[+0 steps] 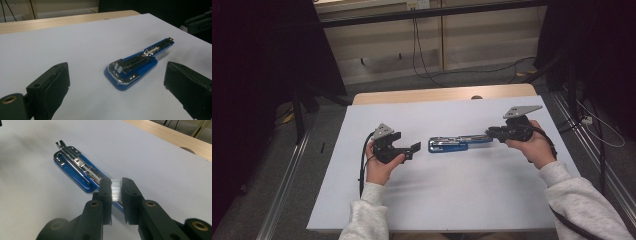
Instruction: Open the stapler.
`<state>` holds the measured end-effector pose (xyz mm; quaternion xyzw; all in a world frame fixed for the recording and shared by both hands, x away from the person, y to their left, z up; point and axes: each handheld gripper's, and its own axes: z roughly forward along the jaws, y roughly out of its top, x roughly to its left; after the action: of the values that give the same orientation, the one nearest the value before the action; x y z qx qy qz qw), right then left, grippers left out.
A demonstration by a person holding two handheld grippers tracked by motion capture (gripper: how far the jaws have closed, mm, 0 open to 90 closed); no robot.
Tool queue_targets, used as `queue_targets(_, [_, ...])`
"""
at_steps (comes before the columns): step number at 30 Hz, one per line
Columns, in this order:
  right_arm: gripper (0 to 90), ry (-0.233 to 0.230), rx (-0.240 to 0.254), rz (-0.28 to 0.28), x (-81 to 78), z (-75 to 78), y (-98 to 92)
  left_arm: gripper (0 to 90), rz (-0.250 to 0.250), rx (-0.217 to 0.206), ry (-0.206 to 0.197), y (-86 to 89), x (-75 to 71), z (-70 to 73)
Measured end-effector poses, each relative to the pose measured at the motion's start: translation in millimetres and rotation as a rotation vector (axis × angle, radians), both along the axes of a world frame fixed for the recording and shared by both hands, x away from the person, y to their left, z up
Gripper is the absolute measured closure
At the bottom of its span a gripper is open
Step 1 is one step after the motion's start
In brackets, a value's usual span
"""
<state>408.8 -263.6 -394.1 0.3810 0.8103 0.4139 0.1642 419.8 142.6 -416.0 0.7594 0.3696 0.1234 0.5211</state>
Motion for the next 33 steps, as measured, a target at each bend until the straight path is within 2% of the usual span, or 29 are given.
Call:
queue_targets(7, [79.3, -0.005, 0.007, 0.031, 6.2, 0.2, 9.8, 6.4, -0.003, 0.010, 0.000, 2.1, -0.4, 1.0])
queue_targets(10, [79.3, -0.003, 0.006, 0.032, 7.4, -0.7, 11.8, 6.4, 0.002, -0.003, -0.003, 2.8, -0.4, 1.3])
queue_targets(19, [79.3, -0.008, 0.007, 0.069, 12.6, 0.3, 17.2, 6.4, 0.002, 0.001, -0.004, 3.0, 0.2, 0.9])
queue_targets(25, [79.4, -0.014, 0.002, 0.097, 18.6, 5.3, 22.7, 6.4, 0.004, 0.009, -0.002, 5.0, -0.2, 1.7])
queue_targets(31, [79.3, -0.014, -0.002, 0.112, 23.9, 10.5, 27.9, 6.4, 0.015, -0.003, -0.001, 7.2, -1.8, 1.6])
queue_targets(33, [79.3, -0.013, 0.002, 0.114, 26.0, 11.4, 30.0, 6.4, 0.011, 0.007, 0.002, 9.2, -1.7, 1.5])
